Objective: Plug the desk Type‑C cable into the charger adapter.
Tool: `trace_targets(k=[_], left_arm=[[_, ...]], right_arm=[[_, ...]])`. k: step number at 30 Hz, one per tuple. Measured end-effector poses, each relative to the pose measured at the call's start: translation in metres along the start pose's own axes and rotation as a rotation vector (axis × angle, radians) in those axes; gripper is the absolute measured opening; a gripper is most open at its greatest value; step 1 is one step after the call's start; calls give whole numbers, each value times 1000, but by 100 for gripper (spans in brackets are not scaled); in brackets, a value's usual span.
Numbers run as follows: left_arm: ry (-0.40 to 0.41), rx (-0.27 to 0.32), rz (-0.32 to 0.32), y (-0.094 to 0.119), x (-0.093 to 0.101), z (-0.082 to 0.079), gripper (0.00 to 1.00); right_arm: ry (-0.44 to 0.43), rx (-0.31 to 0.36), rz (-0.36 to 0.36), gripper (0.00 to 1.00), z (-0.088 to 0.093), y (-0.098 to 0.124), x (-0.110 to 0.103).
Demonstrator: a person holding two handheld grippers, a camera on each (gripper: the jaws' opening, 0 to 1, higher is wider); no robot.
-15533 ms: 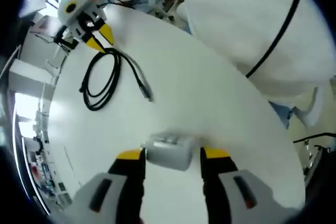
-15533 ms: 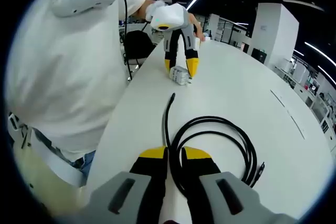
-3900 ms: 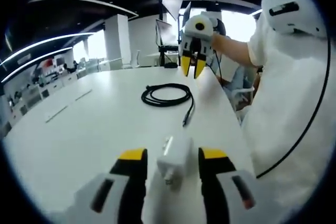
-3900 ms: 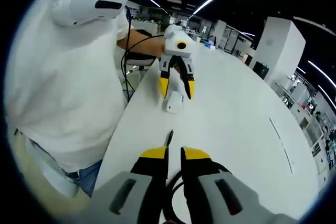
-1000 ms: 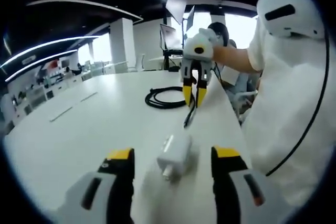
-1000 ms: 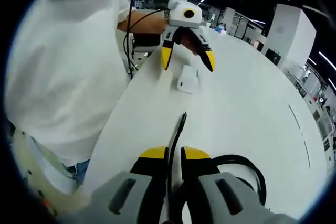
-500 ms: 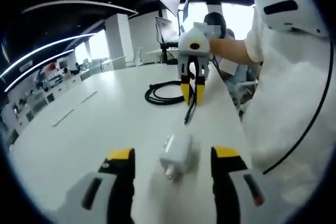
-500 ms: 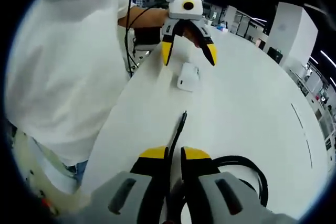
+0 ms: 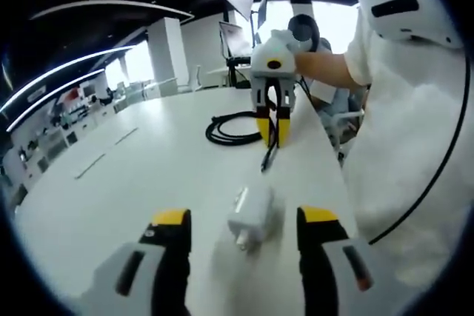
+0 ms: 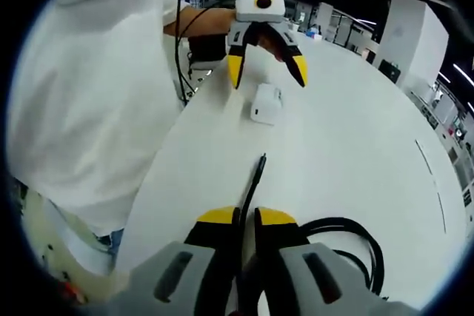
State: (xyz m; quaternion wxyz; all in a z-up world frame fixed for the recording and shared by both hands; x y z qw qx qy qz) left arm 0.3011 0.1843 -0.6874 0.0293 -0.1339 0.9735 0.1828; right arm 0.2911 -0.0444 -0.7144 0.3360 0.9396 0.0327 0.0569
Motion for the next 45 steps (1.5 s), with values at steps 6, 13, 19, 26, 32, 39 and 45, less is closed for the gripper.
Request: trace_targets(k=[6, 13, 19, 26, 32, 39, 45], left_arm=[[-6, -2, 2, 0, 1, -1, 57], [-11, -5, 4, 0, 2, -1, 56], [-12, -11, 13, -1, 3, 1, 55], [-34, -35, 26, -3, 5, 3, 49], [-36, -35, 22, -2, 3, 2, 48], [-46, -49, 28, -3, 3, 2, 45], [-56, -50, 33, -2, 3, -1, 41]], right_arm=[[-53, -14, -18, 3, -2, -2, -3], [-60, -15, -23, 2, -3, -3, -6], [-68, -12, -21, 2, -4, -2, -7], [-51, 16, -14, 2, -8, -2, -7], [-37, 28, -8, 1, -11, -1, -7], [-25, 51, 0, 1, -13, -2, -6], [-25, 60, 1, 1, -13, -2, -5]])
Point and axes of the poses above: the point that each gripper's makers call its tool centre point, and the gripper's own axes: y roughly backward along the fingers, x roughly to its right, z roughly out of its underside, the point moved 6 cm from there along y, roughly backward along the fingers, and after that the axes turned 8 degrees about x, right-handed, at the moved point
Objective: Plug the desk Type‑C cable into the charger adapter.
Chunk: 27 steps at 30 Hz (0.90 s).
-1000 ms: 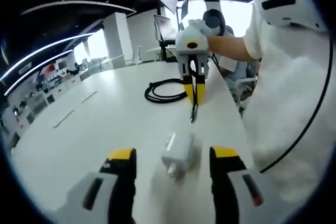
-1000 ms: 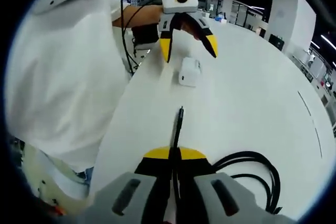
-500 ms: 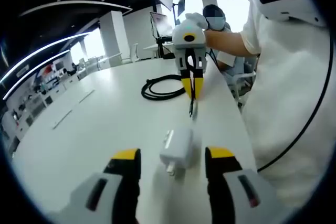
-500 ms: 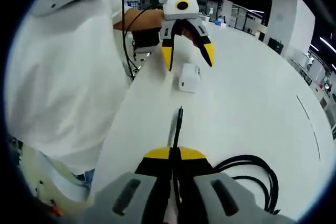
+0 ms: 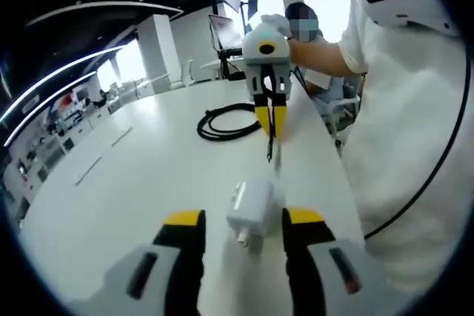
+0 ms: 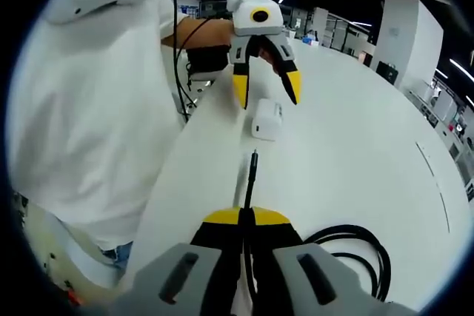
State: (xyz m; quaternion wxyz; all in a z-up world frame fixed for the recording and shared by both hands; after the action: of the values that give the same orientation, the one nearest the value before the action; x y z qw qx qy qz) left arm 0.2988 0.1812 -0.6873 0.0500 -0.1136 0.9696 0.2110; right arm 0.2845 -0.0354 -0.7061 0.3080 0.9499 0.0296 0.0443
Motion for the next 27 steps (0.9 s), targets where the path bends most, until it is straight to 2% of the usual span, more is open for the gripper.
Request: trace_targets(k=[3, 6, 14, 17, 20, 27], left_arm=[[-2, -4, 9, -1, 0, -1, 41], [-24, -37, 27, -4, -1, -2, 38], [-39, -58, 51, -6, -3, -5, 35], [-51, -81, 72, -9, -1, -4, 29], [-67, -112, 92, -14, 0, -2, 29], [-83, -140, 123, -19, -2, -6, 28]], right_arm=[[-1, 3, 2, 1, 1, 1, 0], [-1, 11, 6, 1, 1, 1, 1], [0, 22, 8, 1, 2, 1, 1], [1, 28, 10, 1, 2, 1, 1], [2, 31, 12, 1, 2, 2, 2], [2, 39, 16, 1, 3, 3, 2]])
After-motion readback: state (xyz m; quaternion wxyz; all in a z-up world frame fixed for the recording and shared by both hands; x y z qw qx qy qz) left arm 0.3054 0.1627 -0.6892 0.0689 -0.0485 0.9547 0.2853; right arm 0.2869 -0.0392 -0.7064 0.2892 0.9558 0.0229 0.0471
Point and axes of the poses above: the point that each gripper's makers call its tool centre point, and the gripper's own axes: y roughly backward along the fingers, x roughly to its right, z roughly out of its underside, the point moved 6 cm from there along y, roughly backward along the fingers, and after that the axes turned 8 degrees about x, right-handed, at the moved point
